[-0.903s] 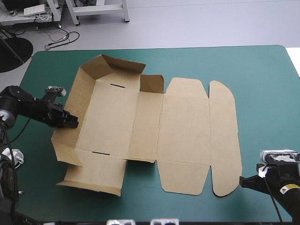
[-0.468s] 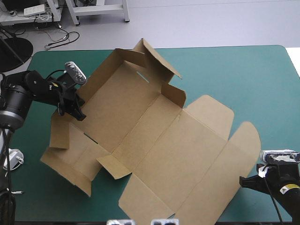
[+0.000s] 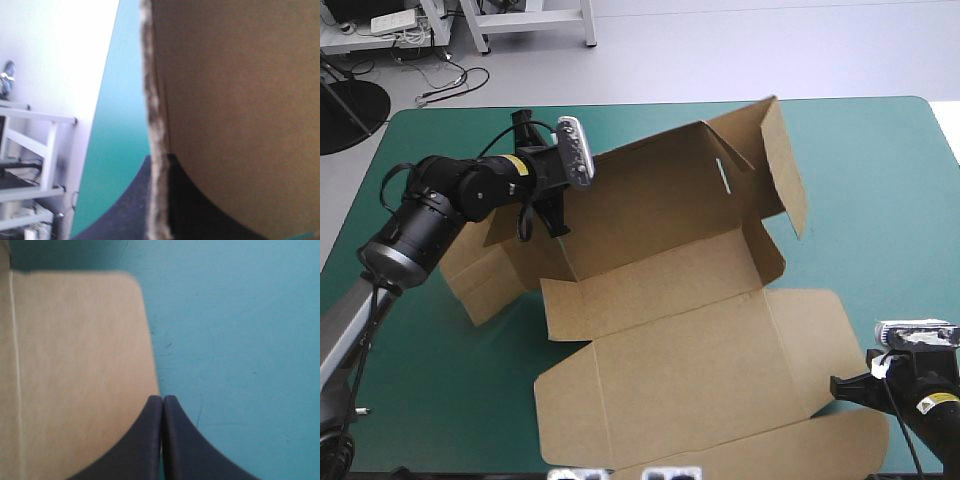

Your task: Fold the box

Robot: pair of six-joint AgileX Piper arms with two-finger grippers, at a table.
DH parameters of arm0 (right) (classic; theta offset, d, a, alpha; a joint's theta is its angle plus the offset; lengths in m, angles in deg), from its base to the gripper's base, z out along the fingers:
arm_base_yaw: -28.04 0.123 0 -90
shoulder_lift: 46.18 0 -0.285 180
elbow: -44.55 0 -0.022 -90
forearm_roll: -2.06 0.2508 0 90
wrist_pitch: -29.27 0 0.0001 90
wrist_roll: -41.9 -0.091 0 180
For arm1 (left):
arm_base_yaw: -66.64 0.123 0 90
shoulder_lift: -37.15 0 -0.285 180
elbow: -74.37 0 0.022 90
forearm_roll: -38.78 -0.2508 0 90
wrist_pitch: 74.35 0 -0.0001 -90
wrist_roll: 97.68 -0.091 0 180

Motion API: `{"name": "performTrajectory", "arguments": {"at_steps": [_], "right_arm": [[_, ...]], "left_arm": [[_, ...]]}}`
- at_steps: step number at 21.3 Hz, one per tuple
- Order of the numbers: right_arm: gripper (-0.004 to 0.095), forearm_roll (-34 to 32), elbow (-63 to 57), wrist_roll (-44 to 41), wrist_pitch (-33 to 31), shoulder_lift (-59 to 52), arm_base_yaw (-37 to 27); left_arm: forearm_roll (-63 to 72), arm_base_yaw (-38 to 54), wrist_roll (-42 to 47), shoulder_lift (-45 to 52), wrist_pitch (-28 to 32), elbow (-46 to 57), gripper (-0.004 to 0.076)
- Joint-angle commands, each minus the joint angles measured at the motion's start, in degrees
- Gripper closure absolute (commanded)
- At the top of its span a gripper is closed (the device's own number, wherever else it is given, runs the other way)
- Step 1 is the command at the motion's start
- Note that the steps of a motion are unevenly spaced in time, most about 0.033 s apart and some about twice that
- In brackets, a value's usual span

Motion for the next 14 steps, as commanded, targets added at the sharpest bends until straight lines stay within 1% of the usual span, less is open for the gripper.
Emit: {"name": "performTrajectory", "arguments": {"at_steps": [1,5,7,8,9,12,14], "right_arm": [[0.0928,0.77,1.62,0.16,3.43,0.42,0.12],[0.0928,0.81,1.62,0.16,3.43,0.42,0.12],[0.0928,0.81,1.62,0.16,3.43,0.42,0.12],[0.0928,0.81,1.62,0.16,3.43,0.42,0.12],[0.0928,0.9,1.62,-0.08,3.43,0.42,0.12],[0.0928,0.94,1.86,-1.31,3.8,0.42,0.12],[0.0928,1.84,3.51,-1.71,4.06,0.53,0.12]], "left_arm": [[-2.6,-4.85,-0.33,1.45,9.17,-2.27,0.0733],[-4.27,-9.44,-0.06,-0.2,8.86,-2.27,0.0734],[-11.34,-12.29,5.42,-0.8,9.66,-1.24,0.0734],[-17.29,-13.81,10.19,-0.93,9.89,-0.81,0.0734],[-26.34,-15.33,16.2,-0.93,10.16,0.09,0.0734],[-53.2,-20.15,40.84,-0.82,9.53,2.67,0.0734],[-63.45,-23.67,51.83,-0.82,7.02,5.0,0.0734]]}}
